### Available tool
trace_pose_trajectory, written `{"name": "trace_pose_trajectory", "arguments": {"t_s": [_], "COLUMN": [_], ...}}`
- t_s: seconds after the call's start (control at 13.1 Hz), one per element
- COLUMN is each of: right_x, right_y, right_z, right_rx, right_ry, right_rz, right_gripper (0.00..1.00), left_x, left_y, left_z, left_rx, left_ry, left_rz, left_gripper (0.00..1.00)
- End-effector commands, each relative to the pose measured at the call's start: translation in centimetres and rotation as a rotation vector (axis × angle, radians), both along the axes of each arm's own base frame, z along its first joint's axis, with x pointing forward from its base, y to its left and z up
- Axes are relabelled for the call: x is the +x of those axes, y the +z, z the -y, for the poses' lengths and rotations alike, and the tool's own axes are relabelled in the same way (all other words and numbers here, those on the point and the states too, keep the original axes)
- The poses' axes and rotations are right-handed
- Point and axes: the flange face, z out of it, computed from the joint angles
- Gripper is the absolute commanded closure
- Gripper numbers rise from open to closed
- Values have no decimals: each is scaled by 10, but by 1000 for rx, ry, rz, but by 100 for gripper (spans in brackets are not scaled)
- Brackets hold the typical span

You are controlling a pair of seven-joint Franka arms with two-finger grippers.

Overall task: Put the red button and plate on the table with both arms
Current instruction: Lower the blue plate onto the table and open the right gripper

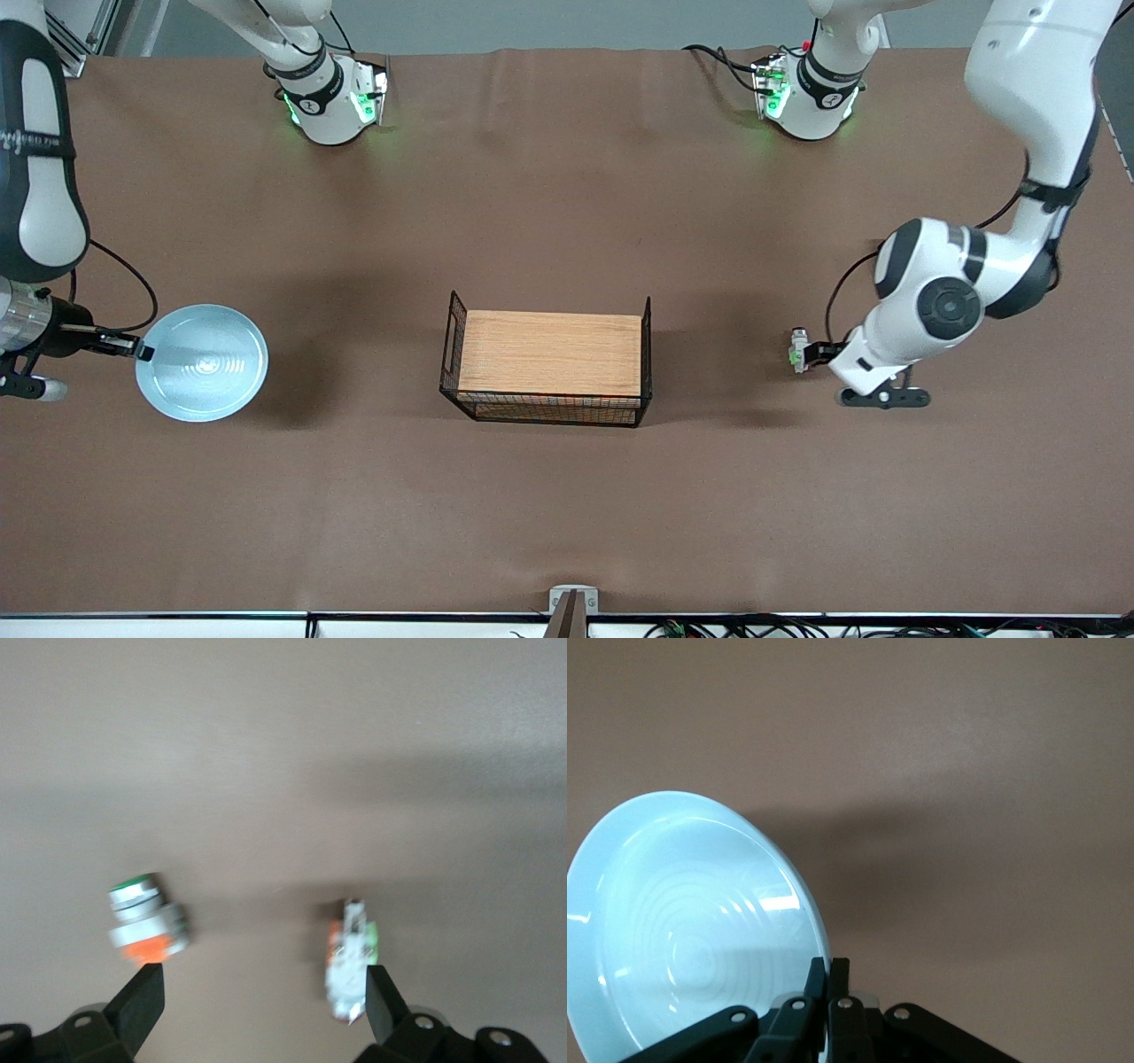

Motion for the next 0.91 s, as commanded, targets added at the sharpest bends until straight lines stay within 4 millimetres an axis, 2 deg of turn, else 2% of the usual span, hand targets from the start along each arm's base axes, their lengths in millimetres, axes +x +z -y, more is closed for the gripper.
{"name": "trace_pose_trajectory", "arguments": {"t_s": [0.0,0.08,0.23,0.3,0.53,0.69,0.76,0.84], "right_x": [3,2,2,-1,-1,1,4,10], "right_y": [-57,-79,-113,-130,-157,-168,-168,-162], "right_z": [36,48,56,63,62,62,59,56], "right_rx": [72,93,116,132,185,190,189,181], "right_ry": [85,99,126,123,117,115,124,139], "right_rz": [64,86,113,121,141,140,140,148], "right_gripper": [100,100,100,100,100,100,89,27], "left_x": [-9,-11,-17,-21,-35,-43,-48,-50], "left_y": [72,98,146,166,203,225,235,241], "left_z": [-33,-49,-73,-79,-79,-77,-74,-73], "left_rx": [-13,-36,-87,-91,-67,-70,-88,-89], "left_ry": [12,18,53,68,76,89,95,101], "left_rz": [14,24,53,74,95,125,138,147], "left_gripper": [0,0,0,0,0,0,0,0]}}
